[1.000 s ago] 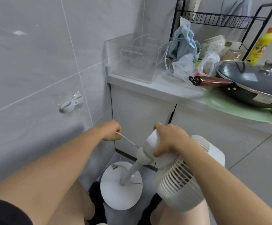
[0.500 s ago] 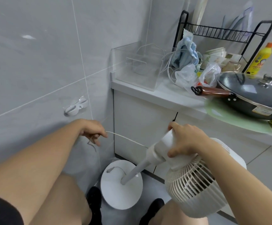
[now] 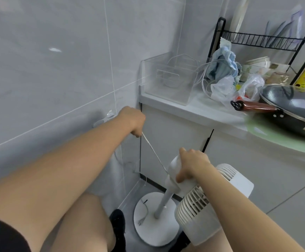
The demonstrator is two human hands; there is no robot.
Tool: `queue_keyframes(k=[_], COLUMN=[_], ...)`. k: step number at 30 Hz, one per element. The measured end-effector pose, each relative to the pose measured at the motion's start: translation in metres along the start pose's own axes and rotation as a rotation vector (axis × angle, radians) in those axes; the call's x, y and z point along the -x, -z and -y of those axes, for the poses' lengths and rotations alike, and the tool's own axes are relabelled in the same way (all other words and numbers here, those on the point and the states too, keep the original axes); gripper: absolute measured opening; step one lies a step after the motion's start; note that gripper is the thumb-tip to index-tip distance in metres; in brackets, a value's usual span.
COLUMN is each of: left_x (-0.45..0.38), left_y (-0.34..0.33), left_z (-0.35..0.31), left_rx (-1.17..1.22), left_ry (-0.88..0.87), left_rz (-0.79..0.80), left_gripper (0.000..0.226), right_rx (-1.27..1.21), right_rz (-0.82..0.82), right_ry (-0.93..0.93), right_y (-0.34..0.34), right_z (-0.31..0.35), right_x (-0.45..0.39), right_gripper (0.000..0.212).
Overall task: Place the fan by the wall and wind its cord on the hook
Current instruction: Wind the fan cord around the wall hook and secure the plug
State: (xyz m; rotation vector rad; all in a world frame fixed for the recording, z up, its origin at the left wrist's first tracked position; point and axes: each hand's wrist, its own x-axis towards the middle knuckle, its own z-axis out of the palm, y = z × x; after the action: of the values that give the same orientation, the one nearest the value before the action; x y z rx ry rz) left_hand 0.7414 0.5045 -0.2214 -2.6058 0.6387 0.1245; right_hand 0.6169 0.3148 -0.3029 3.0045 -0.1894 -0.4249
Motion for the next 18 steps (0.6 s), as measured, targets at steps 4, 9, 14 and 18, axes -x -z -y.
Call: queue_keyframes(k=[4, 9, 14, 18], left_x=[0.014, 0.030, 0.047, 0.055], left_y=[-0.009, -0.018, -0.047, -0.065], left_z=[0.006, 0.003, 0.016, 0.034], left_rx=[0.095, 0.328, 0.421, 0.537], left_ry=[0.039, -0.007, 0.063, 0.121], left_rz=[-0.011, -0.005, -0.010, -0.011], left_gripper=[0.023, 0.021, 0.021, 0.022], right_rx=[-0.003, -0.017, -0.039, -0.018], right_rz=[-0.017, -0.010, 0.044, 0.049], right_ry=[0.009, 0.025, 0.016, 0.065], right_y=[0.002, 0.010, 0.023, 0.029], right_z=[0.013, 0.031, 0.048, 0.072], right_x=[-0.007, -0.021, -0.034, -0.042], right_gripper=[0.082, 0.083, 0.086, 0.082])
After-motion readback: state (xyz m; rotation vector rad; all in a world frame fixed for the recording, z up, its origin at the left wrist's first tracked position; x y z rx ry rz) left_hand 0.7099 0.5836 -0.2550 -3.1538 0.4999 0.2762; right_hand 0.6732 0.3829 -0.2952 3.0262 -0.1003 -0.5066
